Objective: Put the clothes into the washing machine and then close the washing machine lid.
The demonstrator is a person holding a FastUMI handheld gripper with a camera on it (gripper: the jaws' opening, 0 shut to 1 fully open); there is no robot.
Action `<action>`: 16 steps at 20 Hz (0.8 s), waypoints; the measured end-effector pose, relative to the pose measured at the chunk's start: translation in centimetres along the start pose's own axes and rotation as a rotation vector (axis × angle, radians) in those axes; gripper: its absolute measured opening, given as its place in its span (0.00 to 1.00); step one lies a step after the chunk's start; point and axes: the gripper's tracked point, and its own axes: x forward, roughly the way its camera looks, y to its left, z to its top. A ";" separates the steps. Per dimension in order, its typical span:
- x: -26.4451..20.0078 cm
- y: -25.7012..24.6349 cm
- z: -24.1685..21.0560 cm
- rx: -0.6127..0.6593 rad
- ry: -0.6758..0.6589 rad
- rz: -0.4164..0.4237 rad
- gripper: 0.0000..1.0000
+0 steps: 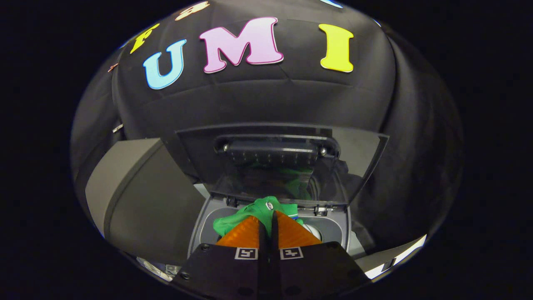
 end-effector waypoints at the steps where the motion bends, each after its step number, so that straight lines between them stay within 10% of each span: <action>1: 0.4 -0.1 -1.0 -0.013 0.013 0.004 0.05; 16: 5.3 -2.7 -12.2 0.049 0.202 -0.074 0.12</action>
